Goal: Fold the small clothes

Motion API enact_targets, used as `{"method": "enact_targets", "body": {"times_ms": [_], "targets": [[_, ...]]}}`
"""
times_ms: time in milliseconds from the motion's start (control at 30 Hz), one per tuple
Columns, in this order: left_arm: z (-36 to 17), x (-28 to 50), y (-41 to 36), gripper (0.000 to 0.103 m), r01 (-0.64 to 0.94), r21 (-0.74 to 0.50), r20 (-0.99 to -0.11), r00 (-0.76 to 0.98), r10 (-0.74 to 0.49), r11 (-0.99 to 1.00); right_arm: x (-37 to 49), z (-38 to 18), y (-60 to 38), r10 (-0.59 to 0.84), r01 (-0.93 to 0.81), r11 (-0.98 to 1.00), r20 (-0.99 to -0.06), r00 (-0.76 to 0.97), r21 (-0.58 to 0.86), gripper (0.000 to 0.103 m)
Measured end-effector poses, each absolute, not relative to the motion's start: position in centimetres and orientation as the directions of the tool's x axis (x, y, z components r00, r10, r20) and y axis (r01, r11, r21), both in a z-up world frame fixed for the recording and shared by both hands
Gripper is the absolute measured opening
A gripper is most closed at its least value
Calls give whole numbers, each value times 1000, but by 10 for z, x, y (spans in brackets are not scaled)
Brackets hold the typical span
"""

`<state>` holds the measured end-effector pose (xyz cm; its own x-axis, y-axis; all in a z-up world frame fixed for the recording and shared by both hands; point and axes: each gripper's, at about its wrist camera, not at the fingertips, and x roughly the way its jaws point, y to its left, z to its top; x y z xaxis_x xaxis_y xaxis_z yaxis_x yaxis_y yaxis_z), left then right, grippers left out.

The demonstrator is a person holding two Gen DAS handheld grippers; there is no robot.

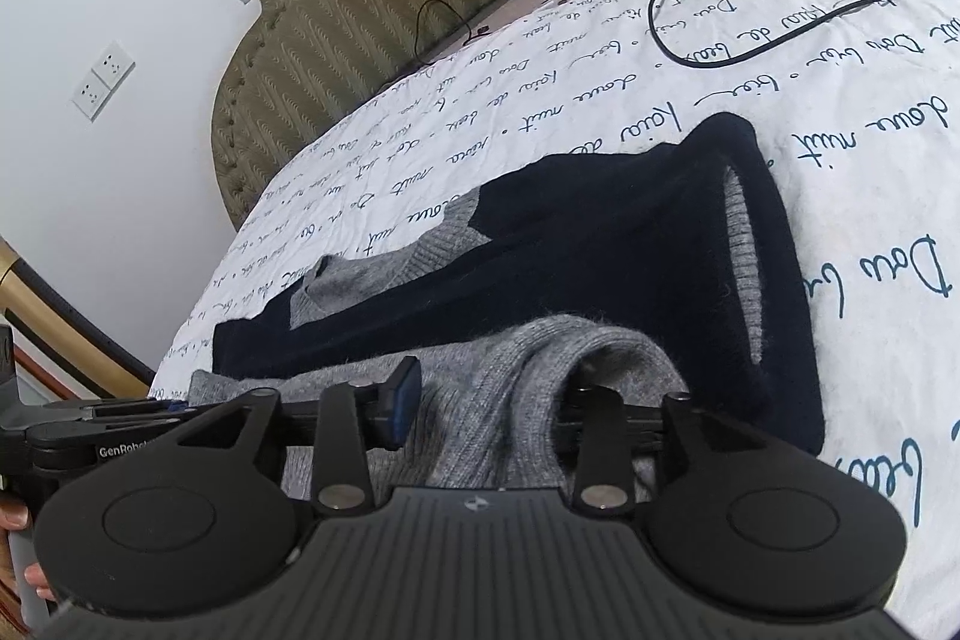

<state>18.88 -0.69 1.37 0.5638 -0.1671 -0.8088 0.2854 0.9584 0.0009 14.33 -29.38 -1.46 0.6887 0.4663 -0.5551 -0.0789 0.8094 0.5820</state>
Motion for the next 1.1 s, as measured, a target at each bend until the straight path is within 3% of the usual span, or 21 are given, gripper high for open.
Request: {"method": "enact_targets", "body": {"times_ms": [133, 333, 433, 467, 533, 600, 667, 700, 1100], "targets": [[15, 183, 1, 21, 287, -20, -811, 556, -184, 958, 137, -12, -292, 467, -93, 820, -567, 679, 565, 48], [19, 164, 22, 34, 307, -57, -808, 544, -225, 950, 122, -5, -286, 458, -161, 862, -604, 652, 480, 52], [18, 154, 29, 35, 320, -66, -809, 537, -238, 945, 116, -4, -277, 457, -203, 876, -620, 638, 438, 54], [18, 151, 29, 35, 324, -62, -811, 535, -237, 944, 115, -4, -273, 456, -215, 880, -625, 634, 424, 53], [15, 146, 29, 35, 329, -51, -811, 537, -231, 943, 113, -4, -266, 445, -230, 890, -633, 634, 394, 41], [13, 143, 28, 32, 331, -41, -814, 536, -224, 943, 114, -5, -263, 430, -228, 898, -639, 638, 377, 31], [11, 142, 29, 15, 327, -43, -818, 531, -222, 944, 114, -5, -264, 434, -221, 894, -633, 641, 390, 24], [11, 142, 30, 14, 327, -49, -818, 529, -226, 944, 114, -4, -266, 440, -219, 890, -627, 644, 399, 23], [51, 150, 37, 10, 273, -88, -732, 634, -248, 958, 121, 17, -288, 515, -221, 820, -510, 689, 529, 21]]}}
